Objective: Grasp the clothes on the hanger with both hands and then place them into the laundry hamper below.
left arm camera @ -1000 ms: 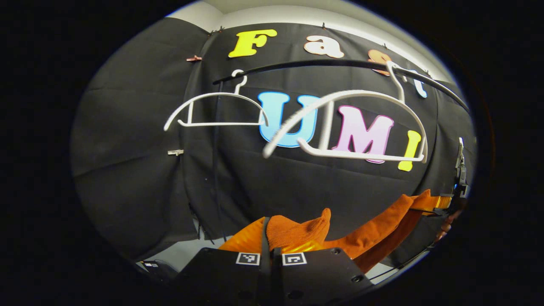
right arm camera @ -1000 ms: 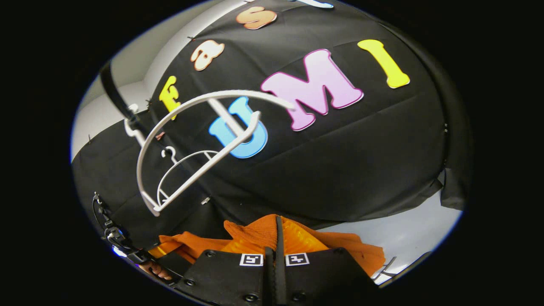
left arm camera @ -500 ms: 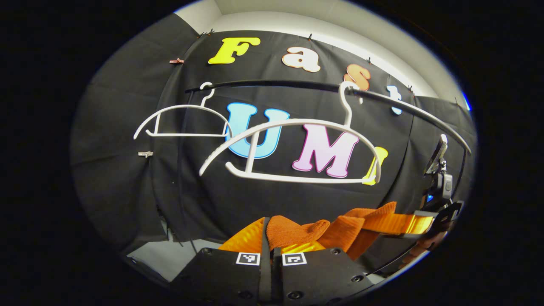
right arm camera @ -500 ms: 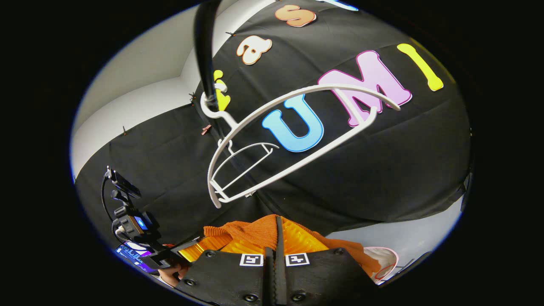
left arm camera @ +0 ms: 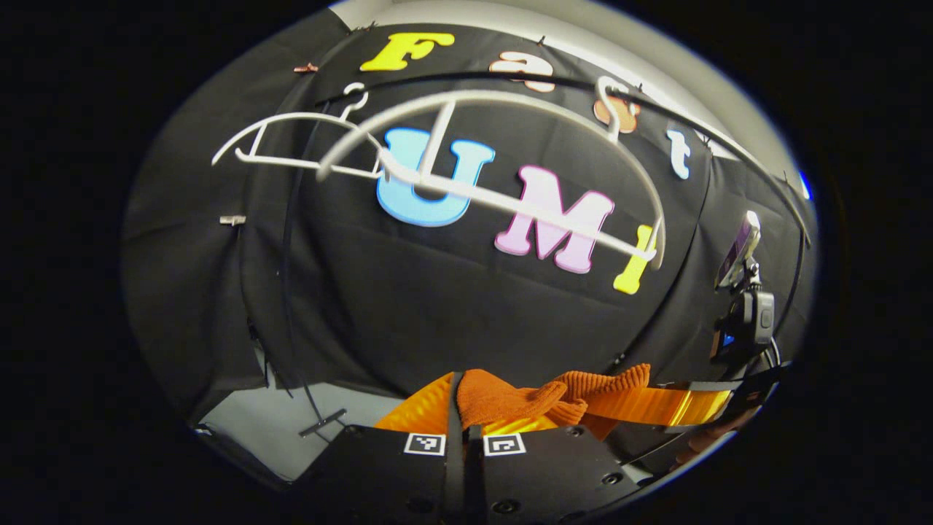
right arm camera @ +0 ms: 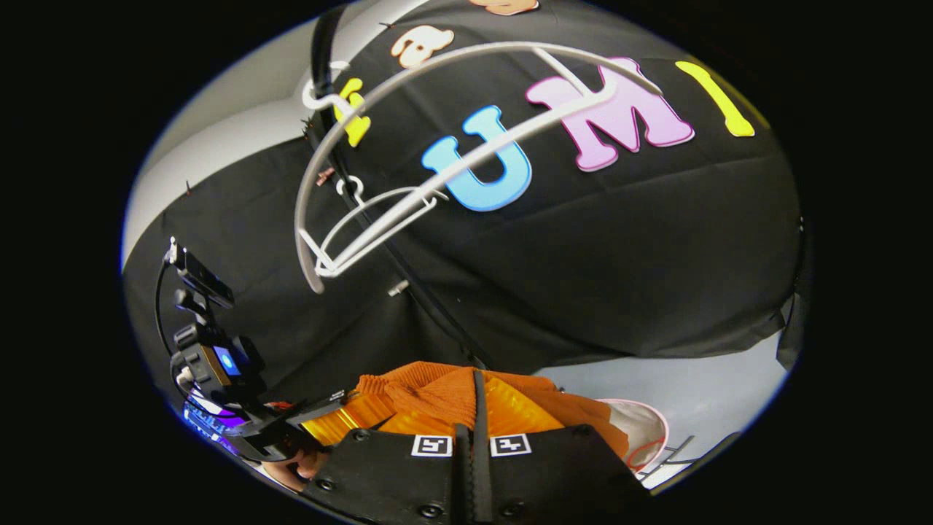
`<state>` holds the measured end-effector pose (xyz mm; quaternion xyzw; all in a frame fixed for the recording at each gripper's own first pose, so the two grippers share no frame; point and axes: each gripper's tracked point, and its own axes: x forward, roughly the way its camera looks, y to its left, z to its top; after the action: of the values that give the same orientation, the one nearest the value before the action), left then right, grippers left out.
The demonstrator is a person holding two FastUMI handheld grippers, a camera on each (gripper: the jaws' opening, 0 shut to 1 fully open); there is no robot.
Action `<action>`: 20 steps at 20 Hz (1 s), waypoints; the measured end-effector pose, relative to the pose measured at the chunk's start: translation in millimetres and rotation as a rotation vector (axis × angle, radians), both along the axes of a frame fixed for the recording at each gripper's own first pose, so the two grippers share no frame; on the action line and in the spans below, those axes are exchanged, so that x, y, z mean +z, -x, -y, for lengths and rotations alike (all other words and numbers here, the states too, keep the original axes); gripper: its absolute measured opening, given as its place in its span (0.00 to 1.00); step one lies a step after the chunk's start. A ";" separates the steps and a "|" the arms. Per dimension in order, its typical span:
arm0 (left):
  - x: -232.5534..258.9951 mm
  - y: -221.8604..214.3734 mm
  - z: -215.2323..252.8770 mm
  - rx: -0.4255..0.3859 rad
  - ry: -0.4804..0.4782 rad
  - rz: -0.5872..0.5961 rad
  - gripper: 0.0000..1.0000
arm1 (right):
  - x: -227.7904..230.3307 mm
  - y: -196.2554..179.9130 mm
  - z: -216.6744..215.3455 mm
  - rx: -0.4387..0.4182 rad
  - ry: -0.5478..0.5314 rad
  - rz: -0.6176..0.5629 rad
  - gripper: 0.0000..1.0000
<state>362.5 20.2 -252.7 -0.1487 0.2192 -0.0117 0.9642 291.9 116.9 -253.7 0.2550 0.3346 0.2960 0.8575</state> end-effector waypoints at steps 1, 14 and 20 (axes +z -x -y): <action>-18.7 -0.4 1.5 -0.002 -0.001 -0.031 0.05 | -17.4 1.7 -0.1 0.003 0.023 -0.024 0.05; -220.1 13.2 12.3 0.057 0.015 -0.414 0.05 | -218.0 28.5 31.8 0.109 0.433 -0.255 0.05; -271.9 35.4 -1.5 0.092 0.004 -0.575 0.05 | -263.1 41.2 40.2 0.177 0.569 -0.307 0.05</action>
<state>327.1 21.7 -524.6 -0.1575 0.4765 0.0740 0.8618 250.8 76.7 -516.8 0.0171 0.5501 0.2222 0.8048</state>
